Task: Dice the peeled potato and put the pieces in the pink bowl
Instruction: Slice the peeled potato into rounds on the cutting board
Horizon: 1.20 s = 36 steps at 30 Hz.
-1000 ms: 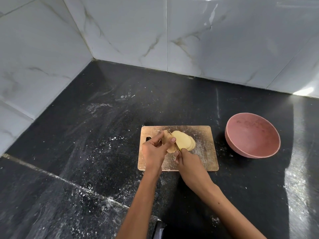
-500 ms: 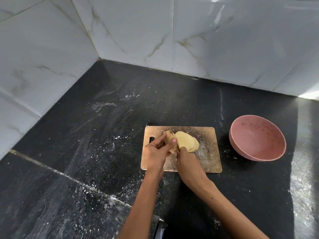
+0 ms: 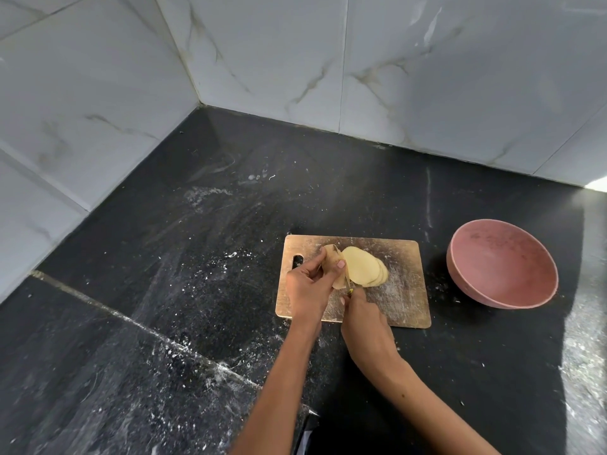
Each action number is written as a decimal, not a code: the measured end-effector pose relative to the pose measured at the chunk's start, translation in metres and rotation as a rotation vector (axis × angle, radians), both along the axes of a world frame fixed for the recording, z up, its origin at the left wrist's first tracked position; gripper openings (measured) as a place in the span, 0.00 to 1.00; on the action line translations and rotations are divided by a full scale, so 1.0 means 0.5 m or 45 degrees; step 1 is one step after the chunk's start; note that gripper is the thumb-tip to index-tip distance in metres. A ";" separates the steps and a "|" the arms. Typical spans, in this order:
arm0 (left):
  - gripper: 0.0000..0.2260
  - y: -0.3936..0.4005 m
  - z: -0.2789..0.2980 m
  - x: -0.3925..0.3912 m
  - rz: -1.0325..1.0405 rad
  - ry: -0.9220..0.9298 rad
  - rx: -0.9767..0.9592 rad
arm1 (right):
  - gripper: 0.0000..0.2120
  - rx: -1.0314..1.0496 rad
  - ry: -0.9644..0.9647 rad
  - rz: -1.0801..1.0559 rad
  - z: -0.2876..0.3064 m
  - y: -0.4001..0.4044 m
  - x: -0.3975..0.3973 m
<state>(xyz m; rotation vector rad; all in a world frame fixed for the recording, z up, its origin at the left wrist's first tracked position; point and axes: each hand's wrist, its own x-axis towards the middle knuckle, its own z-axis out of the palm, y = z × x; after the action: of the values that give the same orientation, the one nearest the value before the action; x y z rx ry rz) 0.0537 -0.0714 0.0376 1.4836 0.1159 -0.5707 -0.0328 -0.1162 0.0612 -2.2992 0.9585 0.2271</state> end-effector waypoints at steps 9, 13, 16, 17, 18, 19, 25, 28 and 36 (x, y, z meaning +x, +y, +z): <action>0.22 -0.010 -0.008 0.002 0.001 -0.038 0.045 | 0.11 0.035 -0.029 0.001 0.002 -0.007 -0.003; 0.22 -0.002 -0.013 0.003 -0.022 -0.053 0.049 | 0.09 -0.019 0.018 0.022 -0.005 -0.001 0.007; 0.20 0.009 -0.013 0.002 -0.043 -0.060 0.051 | 0.07 -0.076 0.039 0.060 -0.018 0.006 0.007; 0.20 0.014 -0.013 0.000 -0.050 -0.061 0.045 | 0.07 -0.091 0.048 0.077 -0.020 0.009 0.007; 0.20 0.019 -0.012 -0.002 -0.057 -0.060 0.034 | 0.08 -0.109 0.058 0.094 -0.021 0.013 0.006; 0.19 0.024 -0.012 -0.004 -0.064 -0.056 0.016 | 0.09 -0.130 0.065 0.110 -0.020 0.017 0.006; 0.19 0.030 0.007 -0.006 -0.098 -0.078 -0.014 | 0.06 0.043 -0.028 0.114 0.000 0.001 0.008; 0.20 0.019 0.012 -0.007 -0.074 -0.071 -0.032 | 0.10 0.142 -0.076 0.108 0.008 -0.024 0.007; 0.21 0.025 0.010 -0.013 -0.124 0.014 -0.118 | 0.12 0.228 -0.099 0.151 0.039 -0.063 -0.003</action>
<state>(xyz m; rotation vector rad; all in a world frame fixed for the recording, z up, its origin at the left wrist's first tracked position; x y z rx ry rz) 0.0471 -0.0590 0.0427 1.4019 0.0258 -0.6546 -0.0341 -0.1475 0.0808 -2.1850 0.7331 0.2600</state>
